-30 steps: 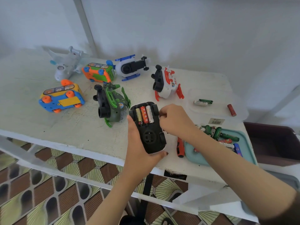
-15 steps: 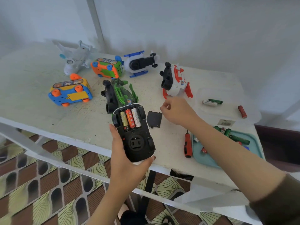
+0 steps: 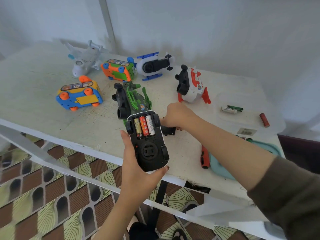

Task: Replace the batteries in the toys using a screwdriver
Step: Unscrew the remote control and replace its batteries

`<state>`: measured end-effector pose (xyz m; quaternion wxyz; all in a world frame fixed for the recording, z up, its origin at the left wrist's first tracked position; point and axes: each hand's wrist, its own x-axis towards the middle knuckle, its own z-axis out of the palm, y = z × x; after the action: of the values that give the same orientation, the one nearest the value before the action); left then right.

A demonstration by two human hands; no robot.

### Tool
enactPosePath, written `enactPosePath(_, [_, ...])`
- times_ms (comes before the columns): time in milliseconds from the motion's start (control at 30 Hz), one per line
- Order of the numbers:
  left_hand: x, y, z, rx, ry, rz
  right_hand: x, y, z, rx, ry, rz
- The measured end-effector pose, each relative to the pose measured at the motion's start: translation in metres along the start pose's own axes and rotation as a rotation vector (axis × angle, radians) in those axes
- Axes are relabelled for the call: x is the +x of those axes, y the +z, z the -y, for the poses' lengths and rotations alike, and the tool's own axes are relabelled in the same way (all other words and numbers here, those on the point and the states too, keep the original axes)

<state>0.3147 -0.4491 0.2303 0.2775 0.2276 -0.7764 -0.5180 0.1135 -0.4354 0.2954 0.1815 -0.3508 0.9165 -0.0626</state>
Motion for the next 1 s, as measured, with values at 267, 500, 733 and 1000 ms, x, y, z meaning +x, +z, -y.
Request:
enactPosePath(267, [0.004, 0.003, 0.001, -0.03, -0.018, 0.029, 0.001, -0.001, -0.012, 0.042, 0.031, 0.071])
enactPosePath(500, [0.008, 0.008, -0.002, -0.074, -0.03, 0.055, -0.01, -0.008, -0.024, 0.004, 0.057, 0.157])
enactPosePath(733, [0.015, 0.014, 0.0, -0.047, -0.006, 0.093, -0.021, -0.016, -0.026, 0.036, 0.071, 0.19])
enactPosePath(1000, [0.022, 0.019, -0.007, -0.007, 0.003, 0.107, -0.041, -0.02, -0.031, 0.078, 0.071, -0.065])
